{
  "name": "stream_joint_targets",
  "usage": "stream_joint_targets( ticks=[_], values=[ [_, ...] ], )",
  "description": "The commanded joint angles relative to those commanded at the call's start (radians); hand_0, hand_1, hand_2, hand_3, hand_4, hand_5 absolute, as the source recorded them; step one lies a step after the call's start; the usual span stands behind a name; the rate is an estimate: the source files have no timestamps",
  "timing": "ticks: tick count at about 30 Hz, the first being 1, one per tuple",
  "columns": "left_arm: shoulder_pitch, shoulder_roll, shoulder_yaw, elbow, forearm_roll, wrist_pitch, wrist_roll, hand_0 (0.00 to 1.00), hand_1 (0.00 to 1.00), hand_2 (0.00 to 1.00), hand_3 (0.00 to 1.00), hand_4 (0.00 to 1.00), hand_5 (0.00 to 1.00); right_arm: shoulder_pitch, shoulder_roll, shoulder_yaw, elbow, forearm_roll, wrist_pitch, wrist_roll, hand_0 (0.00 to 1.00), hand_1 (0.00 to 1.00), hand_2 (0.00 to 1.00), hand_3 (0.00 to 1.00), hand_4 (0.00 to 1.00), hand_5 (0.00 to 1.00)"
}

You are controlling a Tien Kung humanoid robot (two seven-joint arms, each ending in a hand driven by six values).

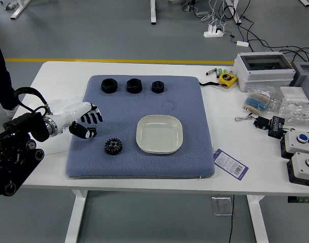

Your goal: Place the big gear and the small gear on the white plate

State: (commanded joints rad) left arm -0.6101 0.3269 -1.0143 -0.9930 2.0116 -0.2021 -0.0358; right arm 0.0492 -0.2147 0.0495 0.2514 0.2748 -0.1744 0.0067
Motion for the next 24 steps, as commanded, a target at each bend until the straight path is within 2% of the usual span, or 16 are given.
stream_joint_targets(
  ticks=[2,7,8,13,14,19,20,24],
  values=[
    [-0.004,-0.003,0.008,0.012,0.004,0.002,-0.003,0.593,0.635,0.672,0.667,0.925,0.002,0.001,0.0,0.002,0.0,-0.003,-0.001,-0.001,0.699,0.679,0.757,0.626,0.836,0.741],
    [-0.012,-0.011,0.013,0.043,0.01,0.014,-0.012,0.593,0.635,0.672,0.667,0.925,0.002,0.003,-0.001,0.004,0.001,-0.006,-0.001,-0.002,0.699,0.679,0.757,0.626,0.836,0.741],
    [-0.013,-0.012,0.014,0.045,0.01,0.014,-0.012,0.575,0.613,0.652,0.646,0.869,0.002,0.003,0.0,0.004,0.001,-0.006,-0.001,-0.002,0.699,0.678,0.757,0.626,0.836,0.741],
    [-0.019,-0.018,0.014,0.075,0.009,0.026,-0.02,0.575,0.613,0.652,0.646,0.869,0.002,0.006,-0.001,0.004,0.001,-0.005,-0.003,-0.002,0.699,0.678,0.757,0.626,0.836,0.741],
    [-0.02,-0.019,0.015,0.08,0.006,0.03,-0.022,0.55,0.567,0.601,0.612,0.787,0.002,0.006,-0.001,0.005,0.002,-0.007,-0.003,-0.003,0.7,0.678,0.757,0.625,0.836,0.741],
    [-0.023,-0.025,0.013,0.102,0.003,0.035,-0.028,0.55,0.567,0.601,0.612,0.787,0.002,0.008,-0.001,0.007,0.002,-0.011,-0.004,-0.004,0.7,0.678,0.757,0.625,0.836,0.741],
    [-0.023,-0.025,0.013,0.106,0.003,0.036,-0.028,0.527,0.519,0.556,0.585,0.752,0.002,0.008,-0.001,0.007,0.002,-0.012,-0.004,-0.004,0.7,0.678,0.757,0.625,0.836,0.742],
    [-0.025,-0.028,0.015,0.119,-0.002,0.038,-0.031,0.527,0.519,0.556,0.585,0.752,0.002,0.009,-0.001,0.009,0.002,-0.015,-0.004,-0.005,0.7,0.678,0.757,0.625,0.836,0.742]
  ],
)
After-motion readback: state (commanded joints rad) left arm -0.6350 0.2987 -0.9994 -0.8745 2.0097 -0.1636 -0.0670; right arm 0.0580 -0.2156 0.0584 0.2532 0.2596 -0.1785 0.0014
